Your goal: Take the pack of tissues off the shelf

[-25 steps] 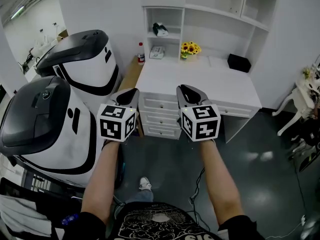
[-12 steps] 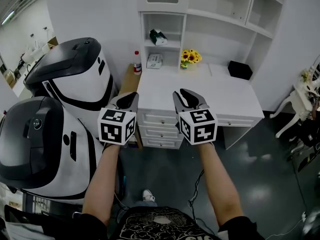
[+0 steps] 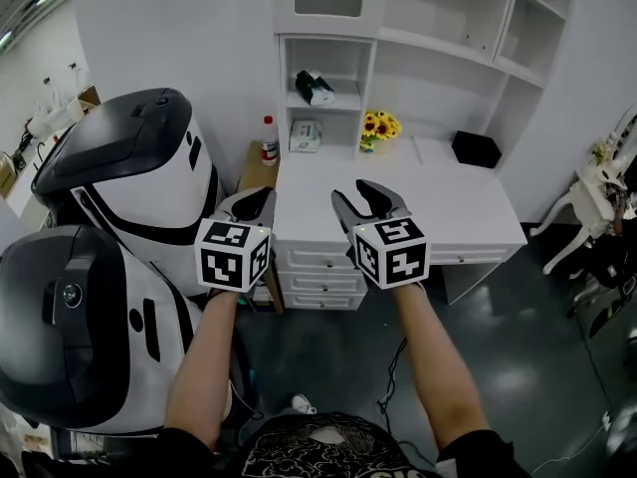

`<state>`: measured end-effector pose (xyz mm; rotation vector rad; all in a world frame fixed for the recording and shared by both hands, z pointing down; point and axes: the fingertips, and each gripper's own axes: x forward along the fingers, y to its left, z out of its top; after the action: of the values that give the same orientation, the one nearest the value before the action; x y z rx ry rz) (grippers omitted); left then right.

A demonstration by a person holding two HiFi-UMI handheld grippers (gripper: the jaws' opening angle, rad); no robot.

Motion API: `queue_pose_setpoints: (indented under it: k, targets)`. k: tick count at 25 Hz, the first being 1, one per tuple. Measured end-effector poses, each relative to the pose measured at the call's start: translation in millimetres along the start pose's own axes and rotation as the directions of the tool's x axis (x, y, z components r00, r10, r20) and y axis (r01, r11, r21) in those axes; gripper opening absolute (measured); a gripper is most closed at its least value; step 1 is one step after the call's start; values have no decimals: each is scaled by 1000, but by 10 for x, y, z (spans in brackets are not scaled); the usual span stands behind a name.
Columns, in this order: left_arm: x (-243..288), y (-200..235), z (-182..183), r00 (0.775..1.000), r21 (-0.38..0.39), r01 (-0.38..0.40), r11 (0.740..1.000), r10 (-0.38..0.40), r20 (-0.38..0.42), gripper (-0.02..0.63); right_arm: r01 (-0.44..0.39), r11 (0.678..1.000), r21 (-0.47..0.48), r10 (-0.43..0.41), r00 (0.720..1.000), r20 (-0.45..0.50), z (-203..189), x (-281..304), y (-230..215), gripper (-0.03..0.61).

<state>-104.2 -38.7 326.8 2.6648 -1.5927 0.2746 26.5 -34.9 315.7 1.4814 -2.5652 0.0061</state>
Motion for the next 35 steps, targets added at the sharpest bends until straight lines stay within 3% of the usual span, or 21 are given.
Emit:
queue_pose_setpoints:
  k: [17,26,35]
  targets:
    - [424,366,-22,999,15,51,999,-51,-3,9,17,999,44,-17,1000,2,110,575,-92,311]
    - [751,609,-67,1000,4,19,1000,-19,4,9,1,999,37,-2,1000,12,133,946,-346,314]
    - [1593,789,44,1000,14,-5,1000,5,-7,9,-24,999,39,23,1000,21,159,1584,-1004,314]
